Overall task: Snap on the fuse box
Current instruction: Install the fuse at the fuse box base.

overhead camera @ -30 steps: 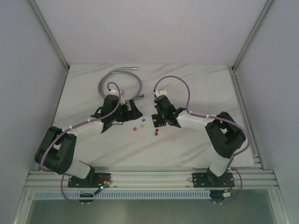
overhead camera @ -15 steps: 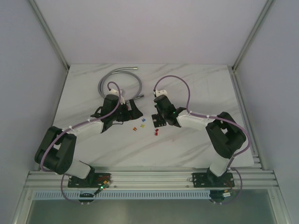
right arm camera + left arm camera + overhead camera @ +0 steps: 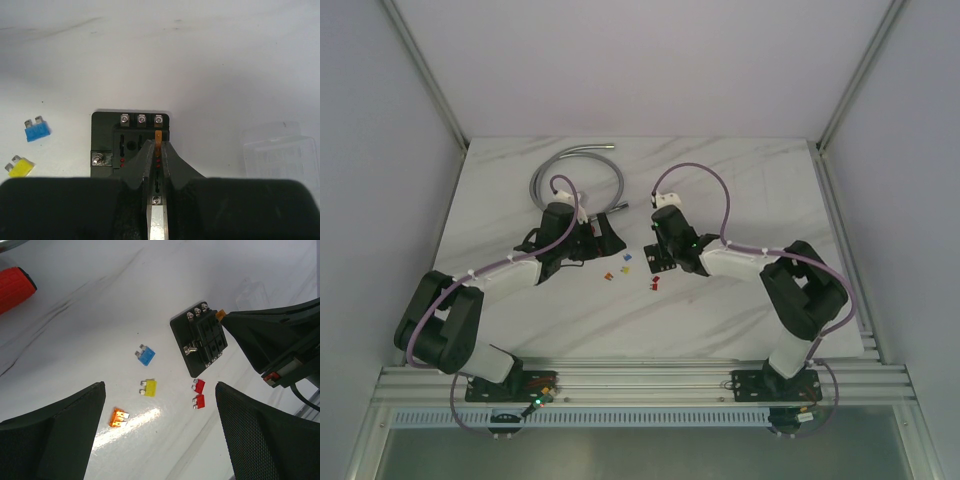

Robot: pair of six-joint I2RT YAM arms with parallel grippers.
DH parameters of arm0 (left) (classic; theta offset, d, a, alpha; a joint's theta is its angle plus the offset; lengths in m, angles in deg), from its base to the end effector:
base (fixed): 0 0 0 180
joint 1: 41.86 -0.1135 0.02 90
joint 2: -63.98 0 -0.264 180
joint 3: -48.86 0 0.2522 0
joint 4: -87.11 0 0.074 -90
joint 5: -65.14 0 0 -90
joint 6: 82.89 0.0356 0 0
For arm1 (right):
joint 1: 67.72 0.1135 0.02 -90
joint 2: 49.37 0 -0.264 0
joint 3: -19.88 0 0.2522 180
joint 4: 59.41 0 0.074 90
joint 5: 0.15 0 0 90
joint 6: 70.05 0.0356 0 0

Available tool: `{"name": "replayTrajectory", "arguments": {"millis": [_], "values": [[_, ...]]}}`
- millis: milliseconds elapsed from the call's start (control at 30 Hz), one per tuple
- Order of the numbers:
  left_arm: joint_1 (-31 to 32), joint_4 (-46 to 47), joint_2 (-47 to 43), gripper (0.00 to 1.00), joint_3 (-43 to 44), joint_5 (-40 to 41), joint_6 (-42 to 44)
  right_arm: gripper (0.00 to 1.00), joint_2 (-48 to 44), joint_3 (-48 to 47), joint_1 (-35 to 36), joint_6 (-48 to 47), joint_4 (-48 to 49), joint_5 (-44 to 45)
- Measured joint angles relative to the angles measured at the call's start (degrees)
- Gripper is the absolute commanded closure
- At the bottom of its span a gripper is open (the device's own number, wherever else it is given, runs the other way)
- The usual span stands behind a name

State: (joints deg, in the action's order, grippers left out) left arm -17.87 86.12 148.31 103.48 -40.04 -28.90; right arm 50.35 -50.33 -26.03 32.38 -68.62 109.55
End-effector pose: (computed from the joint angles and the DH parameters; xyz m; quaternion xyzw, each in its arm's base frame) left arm 0.2759 -0.1330 0.1959 -0.0252 0.8636 -0.3446 0.3673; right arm 0.2827 0.2358 0.1822 -0.1527 0.8781 0.0566 0.4498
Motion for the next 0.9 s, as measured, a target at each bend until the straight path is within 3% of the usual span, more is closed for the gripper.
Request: {"name": "replayTrajectory", "arguments": {"millis": [600,900], "values": [[0.0,0.0,0.0,0.0,0.0,-0.2,-0.3,0.91,-3.1,7.8,-0.5,-0.3,10.3,-1.6],[0.0,0.0,0.0,0.0,0.0,-0.9,-0.5,0.82,-4.5,10.8,-0.8,-0.5,13.7,-2.2]]}}
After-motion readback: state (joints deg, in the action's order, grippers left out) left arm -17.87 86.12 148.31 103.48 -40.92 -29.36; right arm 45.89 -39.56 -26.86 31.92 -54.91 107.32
